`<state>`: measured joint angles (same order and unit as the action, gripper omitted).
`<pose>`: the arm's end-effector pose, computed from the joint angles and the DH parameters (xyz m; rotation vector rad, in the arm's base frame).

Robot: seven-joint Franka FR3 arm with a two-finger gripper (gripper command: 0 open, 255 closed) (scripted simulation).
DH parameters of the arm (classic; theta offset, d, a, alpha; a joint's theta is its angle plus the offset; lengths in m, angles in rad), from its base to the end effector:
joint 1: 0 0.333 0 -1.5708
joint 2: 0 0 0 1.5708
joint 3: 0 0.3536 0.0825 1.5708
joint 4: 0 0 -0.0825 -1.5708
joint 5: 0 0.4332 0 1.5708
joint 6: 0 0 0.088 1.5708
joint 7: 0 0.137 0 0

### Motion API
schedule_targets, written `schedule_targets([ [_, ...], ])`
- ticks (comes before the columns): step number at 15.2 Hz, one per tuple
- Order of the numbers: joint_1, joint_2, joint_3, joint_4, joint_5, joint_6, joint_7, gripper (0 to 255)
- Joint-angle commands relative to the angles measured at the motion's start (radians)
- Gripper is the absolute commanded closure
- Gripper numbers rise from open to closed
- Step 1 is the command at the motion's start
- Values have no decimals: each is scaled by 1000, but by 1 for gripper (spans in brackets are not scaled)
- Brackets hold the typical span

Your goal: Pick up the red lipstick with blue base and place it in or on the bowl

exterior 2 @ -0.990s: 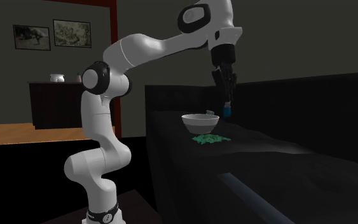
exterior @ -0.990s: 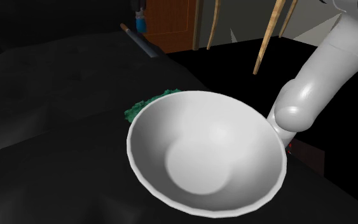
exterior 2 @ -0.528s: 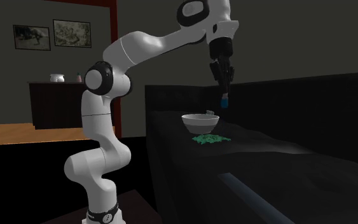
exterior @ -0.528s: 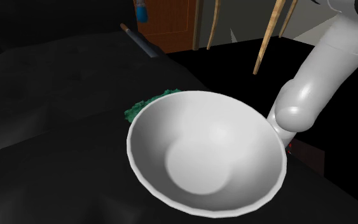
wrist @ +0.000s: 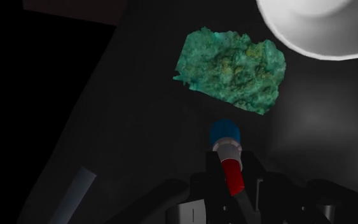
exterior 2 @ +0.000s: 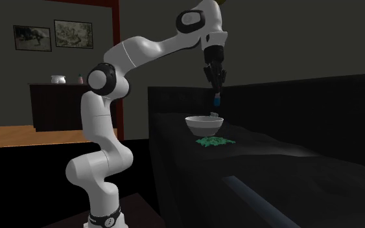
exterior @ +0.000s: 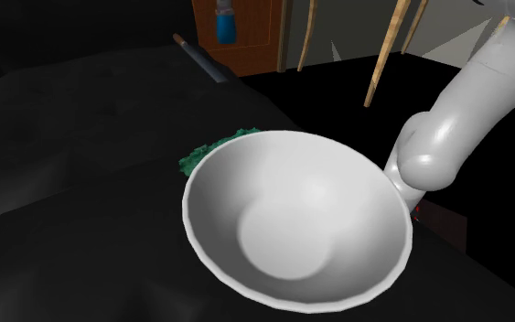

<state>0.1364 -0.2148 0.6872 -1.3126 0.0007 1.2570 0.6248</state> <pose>0.2860 0.3983 0.8184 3.0870 0.3023 0.2683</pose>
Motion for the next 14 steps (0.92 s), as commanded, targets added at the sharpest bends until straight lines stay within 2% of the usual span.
schedule_targets([
  [1,15,9,42,29,-5,-25,57,255],
  [5,46,24,128,72,-15,-63,170,255],
  [9,78,81,253,145,-61,-108,308,255],
  [12,128,177,388,226,-156,-155,448,255],
  [14,200,266,470,287,-254,-195,549,255],
])
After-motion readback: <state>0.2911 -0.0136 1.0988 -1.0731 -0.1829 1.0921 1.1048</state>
